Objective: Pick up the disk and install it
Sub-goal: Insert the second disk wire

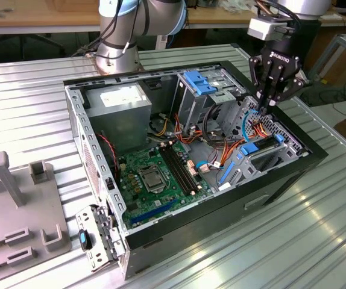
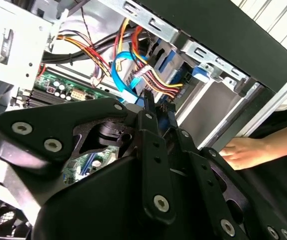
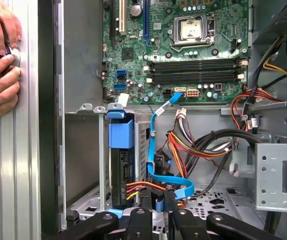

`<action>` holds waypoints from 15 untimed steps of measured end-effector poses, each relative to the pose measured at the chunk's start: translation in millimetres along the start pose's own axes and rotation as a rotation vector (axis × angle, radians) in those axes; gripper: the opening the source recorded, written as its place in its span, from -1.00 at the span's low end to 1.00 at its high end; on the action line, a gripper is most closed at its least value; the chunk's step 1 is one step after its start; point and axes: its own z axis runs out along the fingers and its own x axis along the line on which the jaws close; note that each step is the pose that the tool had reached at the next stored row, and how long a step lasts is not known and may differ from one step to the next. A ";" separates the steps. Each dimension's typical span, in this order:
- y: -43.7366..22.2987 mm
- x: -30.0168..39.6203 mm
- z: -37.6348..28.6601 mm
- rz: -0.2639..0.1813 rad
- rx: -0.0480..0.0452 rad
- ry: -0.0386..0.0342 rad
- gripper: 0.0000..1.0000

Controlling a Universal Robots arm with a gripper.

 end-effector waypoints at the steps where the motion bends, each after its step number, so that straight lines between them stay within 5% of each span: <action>1: 0.0 1.6 0.5 0.000 0.0000 -0.0001 -0.57; 5: 0.1 13.9 5.0 0.000 0.0000 -0.0001 -0.57; 15: 0.1 16.7 6.5 0.000 0.0000 0.0011 -0.57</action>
